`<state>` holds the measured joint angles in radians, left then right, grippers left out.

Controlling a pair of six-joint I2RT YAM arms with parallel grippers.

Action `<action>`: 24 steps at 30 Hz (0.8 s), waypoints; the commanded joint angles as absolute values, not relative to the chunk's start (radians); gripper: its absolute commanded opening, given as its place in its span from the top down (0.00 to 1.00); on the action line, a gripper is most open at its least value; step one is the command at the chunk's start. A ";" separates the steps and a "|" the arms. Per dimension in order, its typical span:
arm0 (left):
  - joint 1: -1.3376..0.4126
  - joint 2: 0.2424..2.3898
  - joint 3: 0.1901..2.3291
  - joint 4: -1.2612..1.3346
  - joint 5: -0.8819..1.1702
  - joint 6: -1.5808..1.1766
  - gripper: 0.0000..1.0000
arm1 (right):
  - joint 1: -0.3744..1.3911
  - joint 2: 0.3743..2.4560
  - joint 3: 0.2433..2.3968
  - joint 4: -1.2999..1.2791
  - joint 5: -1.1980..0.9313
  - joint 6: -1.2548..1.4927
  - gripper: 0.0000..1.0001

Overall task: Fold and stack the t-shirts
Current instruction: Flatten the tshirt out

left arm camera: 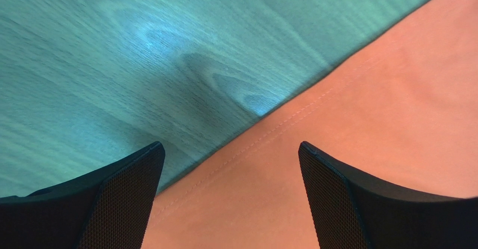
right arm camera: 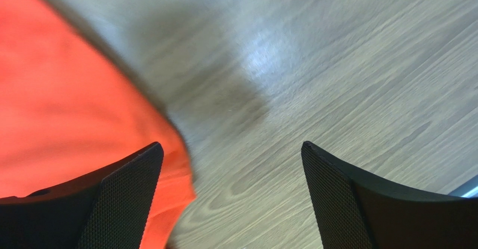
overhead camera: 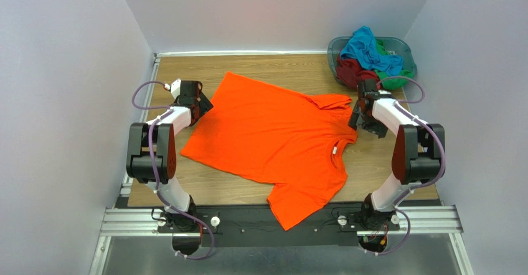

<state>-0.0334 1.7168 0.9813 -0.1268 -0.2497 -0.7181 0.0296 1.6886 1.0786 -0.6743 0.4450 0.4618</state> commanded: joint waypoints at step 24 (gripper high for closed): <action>-0.212 1.617 0.956 -0.031 -0.012 -0.704 0.01 | 0.198 1.942 1.400 -0.433 -0.218 0.410 0.00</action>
<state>-0.2108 1.5967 0.9916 -0.0525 -0.0608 -0.7151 0.1978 1.9003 1.3647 -0.4664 -0.1757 0.3813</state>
